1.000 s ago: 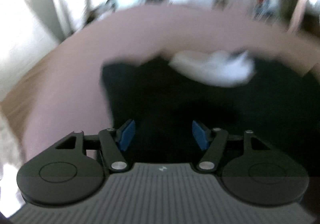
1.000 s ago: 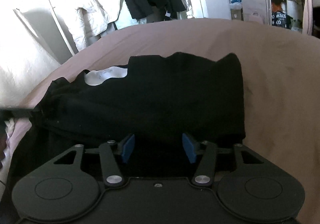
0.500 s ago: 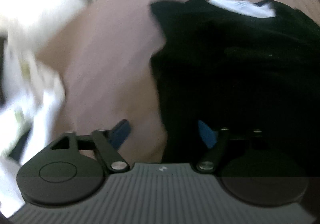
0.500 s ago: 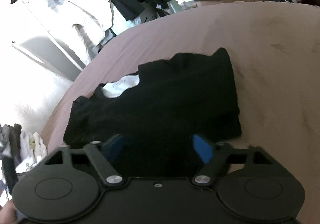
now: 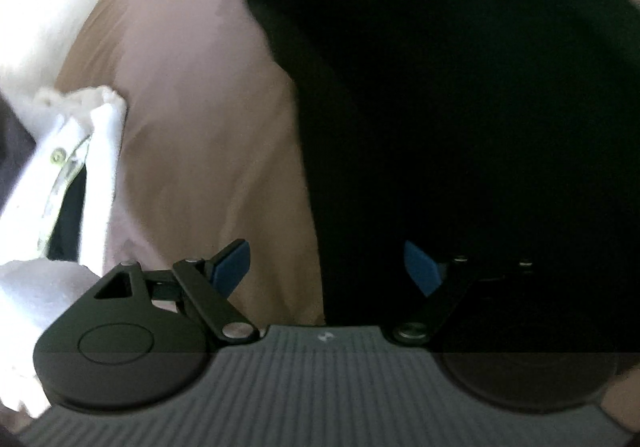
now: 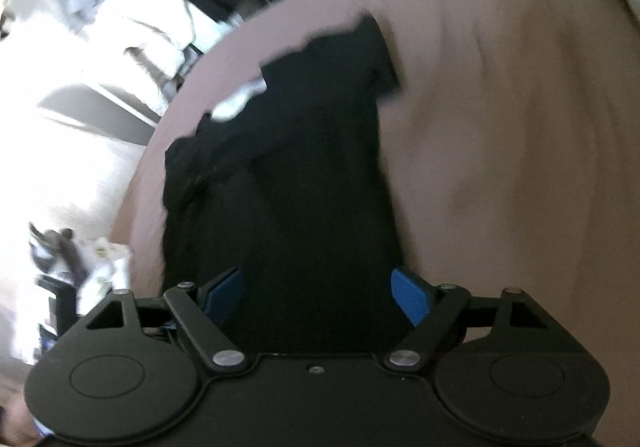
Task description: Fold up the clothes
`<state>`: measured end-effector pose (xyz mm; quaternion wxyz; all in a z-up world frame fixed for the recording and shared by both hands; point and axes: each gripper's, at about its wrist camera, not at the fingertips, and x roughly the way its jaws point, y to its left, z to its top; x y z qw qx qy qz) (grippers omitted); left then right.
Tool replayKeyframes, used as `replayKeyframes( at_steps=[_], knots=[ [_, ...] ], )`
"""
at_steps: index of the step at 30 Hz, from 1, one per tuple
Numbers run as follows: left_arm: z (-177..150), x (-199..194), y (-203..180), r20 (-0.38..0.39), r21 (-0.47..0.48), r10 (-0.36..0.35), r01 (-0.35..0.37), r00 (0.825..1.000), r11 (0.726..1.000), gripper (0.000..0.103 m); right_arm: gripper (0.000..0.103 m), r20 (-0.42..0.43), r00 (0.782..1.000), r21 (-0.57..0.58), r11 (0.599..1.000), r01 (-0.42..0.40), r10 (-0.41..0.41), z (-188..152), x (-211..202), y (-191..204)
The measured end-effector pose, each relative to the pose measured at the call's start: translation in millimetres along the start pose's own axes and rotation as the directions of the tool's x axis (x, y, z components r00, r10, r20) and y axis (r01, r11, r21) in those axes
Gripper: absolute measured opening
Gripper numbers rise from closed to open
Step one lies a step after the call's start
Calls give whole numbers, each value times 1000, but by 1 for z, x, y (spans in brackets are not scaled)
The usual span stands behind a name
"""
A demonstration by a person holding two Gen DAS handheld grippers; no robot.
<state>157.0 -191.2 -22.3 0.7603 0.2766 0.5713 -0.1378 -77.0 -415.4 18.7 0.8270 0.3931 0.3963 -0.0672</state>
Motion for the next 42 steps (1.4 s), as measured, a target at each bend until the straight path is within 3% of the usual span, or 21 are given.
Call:
replayKeyframes(
  at_steps=[2, 5, 8, 13, 15, 17, 18, 20, 23, 24, 27, 28, 29, 30, 31, 32, 34, 35, 39, 42],
  knots=[
    [-11, -14, -3, 15, -7, -60, 60, 998, 998, 82, 85, 3, 1000, 111, 994, 14, -14, -15, -4, -13],
    [-32, -35, -10, 38, -5, -128, 128, 991, 992, 82, 85, -155, 988, 120, 993, 19, 0, -21, 14, -17],
    [-58, -50, -24, 141, 91, -48, 35, 989, 995, 82, 85, -257, 965, 23, 998, 64, -56, -16, 26, -11],
    [-103, -49, -12, 293, 139, 61, -105, 954, 985, 82, 85, -340, 923, -161, 978, 130, -179, -8, 41, -2],
    [-106, -55, 10, 316, 33, 82, -97, 945, 995, 81, 85, -348, 903, -263, 951, 165, -253, -5, 46, -3],
    [-108, -68, 31, 346, -86, 18, 12, 938, 996, 81, 85, -334, 889, -333, 922, 198, -312, -3, 47, -9],
    [-108, -76, 42, 374, -144, -12, 71, 927, 987, 81, 85, -336, 886, -333, 920, 206, -320, -3, 47, -15],
    [-106, -81, 57, 399, -204, -29, 119, 917, 972, 81, 85, -368, 880, -305, 934, 189, -298, -7, 50, -29],
    [-97, -56, 56, 344, -196, -139, 216, 928, 956, 81, 87, -458, 865, -236, 966, 103, -204, -24, 58, -46],
    [-93, -43, 56, 312, -186, -193, 258, 930, 948, 81, 87, -449, 868, -274, 958, 90, -210, -29, 58, -43],
    [-86, -3, 39, 153, -127, -280, 300, 948, 946, 82, 83, -450, 873, -316, 948, 43, -189, -31, 59, -33],
    [-86, 8, 30, 93, -96, -277, 285, 956, 954, 87, 71, -452, 877, -302, 953, 24, -165, -30, 59, -32],
    [-86, 12, 26, 77, -73, -265, 270, 961, 960, 91, 53, -448, 883, -295, 955, 4, -142, -29, 60, -30],
    [-87, 15, 23, 82, -55, -251, 255, 965, 965, 97, 43, -437, 891, -297, 955, -12, -124, -29, 60, -29],
    [-87, 13, 25, 96, -51, -253, 258, 963, 965, 91, 19, -426, 899, -296, 955, -28, -106, -30, 61, -27],
    [-87, 10, 28, 116, -55, -263, 271, 958, 961, 79, 10, -415, 906, -294, 955, -43, -87, -30, 61, -26],
    [-90, -4, 29, 177, -44, -270, 281, 946, 959, 12, 9, -367, 930, -289, 954, -77, -36, -32, 52, -23],
    [-91, -11, 29, 210, -36, -272, 285, 939, 958, 6, 9, -341, 940, -287, 953, -94, -10, -33, 48, -22],
    [-97, -41, 30, 338, -5, -278, 297, 899, 955, 6, 9, -156, 980, -372, 912, -174, 123, -21, 6, 7],
    [-99, -62, 31, 439, 16, -280, 304, 854, 953, 6, 9, 13, 974, -441, 875, -198, 227, 4, -29, 25]
  ],
)
